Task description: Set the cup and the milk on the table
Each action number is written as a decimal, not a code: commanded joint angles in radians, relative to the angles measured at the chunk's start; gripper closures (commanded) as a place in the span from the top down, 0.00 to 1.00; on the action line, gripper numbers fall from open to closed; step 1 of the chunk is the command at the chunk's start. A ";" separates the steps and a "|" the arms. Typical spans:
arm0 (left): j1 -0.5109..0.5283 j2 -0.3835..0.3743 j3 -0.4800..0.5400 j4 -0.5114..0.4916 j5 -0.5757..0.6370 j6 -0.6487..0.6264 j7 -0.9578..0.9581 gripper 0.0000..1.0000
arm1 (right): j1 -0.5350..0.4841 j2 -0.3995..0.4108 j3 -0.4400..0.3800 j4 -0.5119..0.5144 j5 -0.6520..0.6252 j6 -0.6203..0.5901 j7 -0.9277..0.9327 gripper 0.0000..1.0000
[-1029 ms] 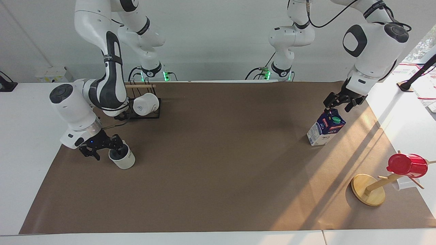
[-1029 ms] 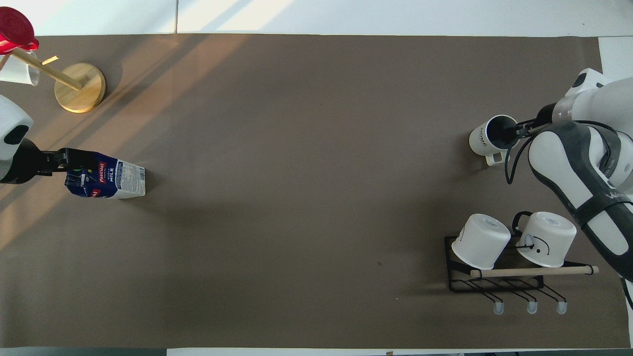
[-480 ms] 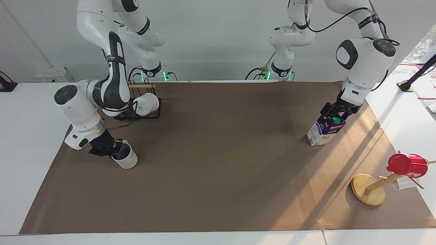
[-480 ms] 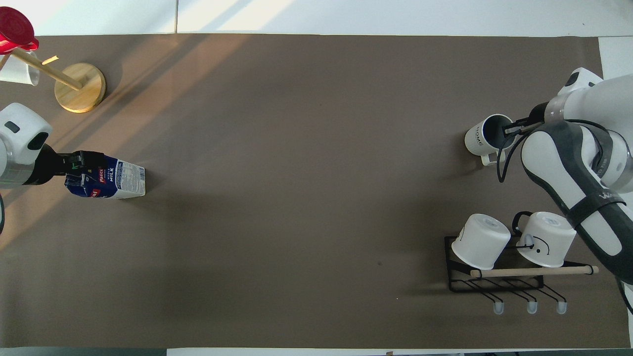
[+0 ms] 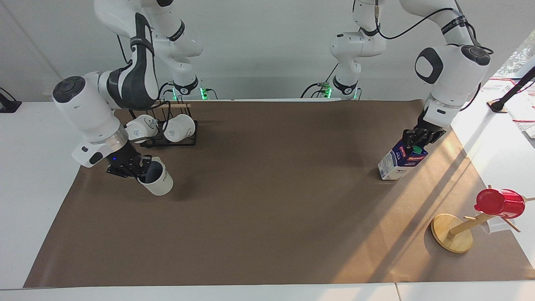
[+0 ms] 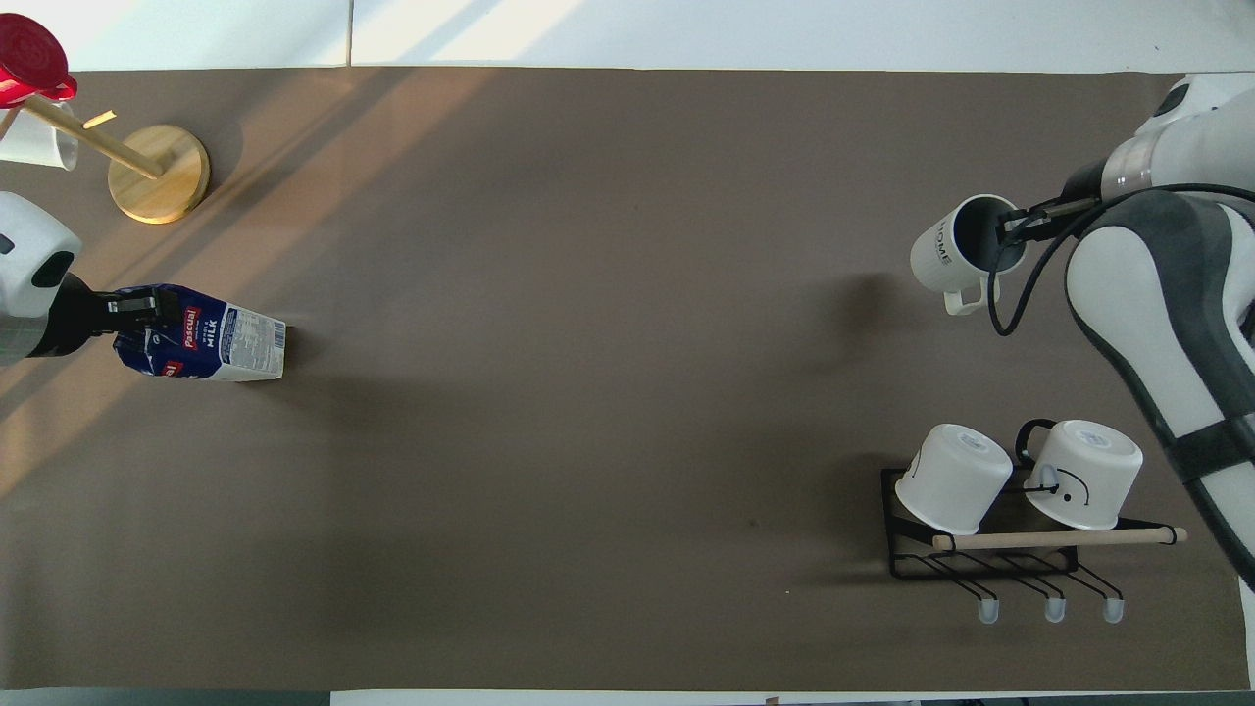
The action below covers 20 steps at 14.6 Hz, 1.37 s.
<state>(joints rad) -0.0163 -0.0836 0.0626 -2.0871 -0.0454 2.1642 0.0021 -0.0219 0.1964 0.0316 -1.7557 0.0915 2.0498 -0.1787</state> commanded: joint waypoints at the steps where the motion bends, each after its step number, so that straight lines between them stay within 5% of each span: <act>1: -0.001 -0.025 -0.001 0.044 0.025 -0.042 -0.004 0.00 | 0.138 0.008 0.005 0.004 -0.057 0.015 0.205 0.00; 5: -0.011 -0.044 -0.013 0.148 0.059 -0.204 -0.004 0.00 | 0.295 -0.008 0.005 -0.076 -0.064 0.136 0.410 0.00; 11: -0.013 -0.042 -0.133 0.156 0.070 -0.196 -0.065 0.00 | 0.497 0.072 0.005 -0.074 -0.200 0.193 0.614 0.00; 16: -0.034 -0.027 -0.296 0.157 0.070 -0.192 -0.269 0.00 | 0.519 0.106 0.005 -0.084 -0.216 0.239 0.631 0.00; 20: -0.164 0.013 -0.307 0.165 0.081 -0.143 -0.459 0.00 | 0.542 0.121 0.005 -0.111 -0.216 0.274 0.636 0.00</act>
<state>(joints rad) -0.1200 -0.1068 -0.2493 -1.9403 -0.0030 1.9952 -0.3569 0.5112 0.3199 0.0386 -1.8470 -0.1025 2.2986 0.4406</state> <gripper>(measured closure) 0.595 0.960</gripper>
